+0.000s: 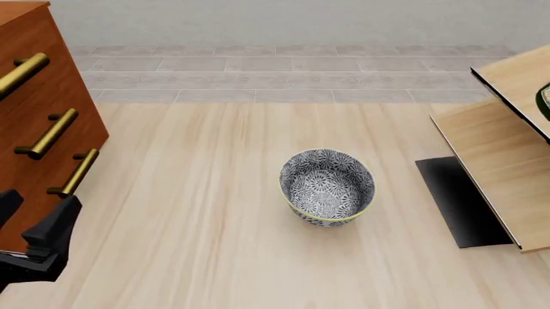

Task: Put the wine bottle on the wine rack.

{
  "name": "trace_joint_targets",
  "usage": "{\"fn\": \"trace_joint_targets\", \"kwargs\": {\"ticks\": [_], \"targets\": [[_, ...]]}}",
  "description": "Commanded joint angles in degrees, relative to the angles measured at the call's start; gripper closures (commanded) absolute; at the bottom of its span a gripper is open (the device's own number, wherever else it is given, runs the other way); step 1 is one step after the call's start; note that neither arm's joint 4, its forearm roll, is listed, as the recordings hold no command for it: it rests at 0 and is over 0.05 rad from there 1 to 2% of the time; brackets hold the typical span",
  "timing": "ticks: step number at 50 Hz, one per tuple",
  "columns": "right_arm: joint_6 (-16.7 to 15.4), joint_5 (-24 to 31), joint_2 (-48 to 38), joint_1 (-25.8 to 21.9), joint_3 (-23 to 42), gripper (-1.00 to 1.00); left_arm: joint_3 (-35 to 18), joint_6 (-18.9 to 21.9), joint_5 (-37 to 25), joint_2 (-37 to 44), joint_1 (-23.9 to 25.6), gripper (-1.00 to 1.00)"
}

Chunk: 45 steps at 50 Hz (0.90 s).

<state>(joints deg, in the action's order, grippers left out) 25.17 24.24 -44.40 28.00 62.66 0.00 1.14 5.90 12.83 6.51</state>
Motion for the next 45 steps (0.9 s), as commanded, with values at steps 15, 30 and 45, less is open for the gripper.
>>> {"fn": "trace_joint_targets", "kwargs": {"ticks": [15, 30, 45], "targets": [[0.82, -3.53, -3.9, 1.79, -0.56, 1.0, 0.0, 0.56, -1.42, -1.23, 0.01, -1.0], [2.14, -4.91, -5.87, 2.03, -1.05, 1.0, 0.0, 0.43, 0.21, 0.47, -0.34, -1.0], [2.79, -7.28, -8.96, 4.22, -2.33, 1.0, 0.0, 0.44, 0.02, 0.31, -0.16, -1.0]]}}
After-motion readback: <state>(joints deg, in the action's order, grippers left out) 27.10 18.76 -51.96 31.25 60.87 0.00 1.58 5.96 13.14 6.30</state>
